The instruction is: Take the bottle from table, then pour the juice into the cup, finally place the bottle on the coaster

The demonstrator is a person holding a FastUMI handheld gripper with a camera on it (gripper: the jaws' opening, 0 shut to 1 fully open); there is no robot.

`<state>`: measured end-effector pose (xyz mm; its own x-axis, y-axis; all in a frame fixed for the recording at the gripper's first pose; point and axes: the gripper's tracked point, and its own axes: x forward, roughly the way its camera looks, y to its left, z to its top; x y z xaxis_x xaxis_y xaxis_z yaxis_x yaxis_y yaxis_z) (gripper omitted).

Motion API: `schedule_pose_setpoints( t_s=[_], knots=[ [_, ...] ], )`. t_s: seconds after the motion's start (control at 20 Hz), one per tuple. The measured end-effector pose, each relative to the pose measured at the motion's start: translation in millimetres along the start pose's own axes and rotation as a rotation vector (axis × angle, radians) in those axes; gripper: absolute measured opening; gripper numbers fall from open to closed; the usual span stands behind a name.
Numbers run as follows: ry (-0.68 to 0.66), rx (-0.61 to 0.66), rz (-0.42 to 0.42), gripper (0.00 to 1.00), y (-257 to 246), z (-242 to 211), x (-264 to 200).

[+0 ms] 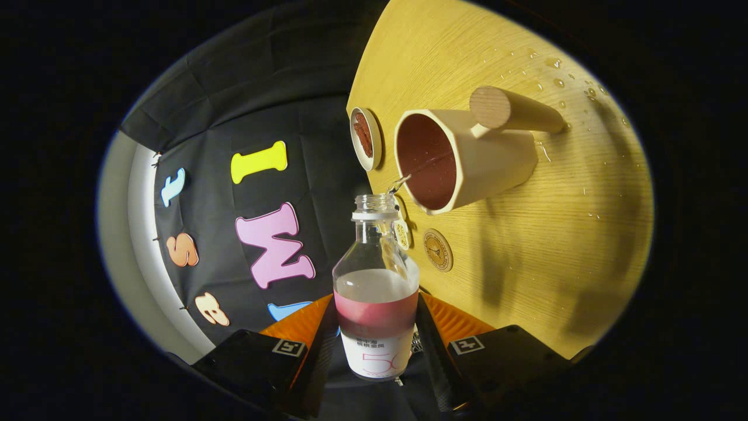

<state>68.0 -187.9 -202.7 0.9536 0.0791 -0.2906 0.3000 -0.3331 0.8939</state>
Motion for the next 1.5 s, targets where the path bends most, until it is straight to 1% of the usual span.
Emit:
schedule_pose_setpoints(
  t_s=[0.25,1.2,1.5],
  knots=[
    [-0.009,0.079,0.007,0.75,0.9,1.0,2.7],
    [-0.09,0.243,0.061,0.74,19.9,2.6,4.6],
    [-0.114,0.343,0.082,0.75,34.0,4.8,6.7]
  ],
)
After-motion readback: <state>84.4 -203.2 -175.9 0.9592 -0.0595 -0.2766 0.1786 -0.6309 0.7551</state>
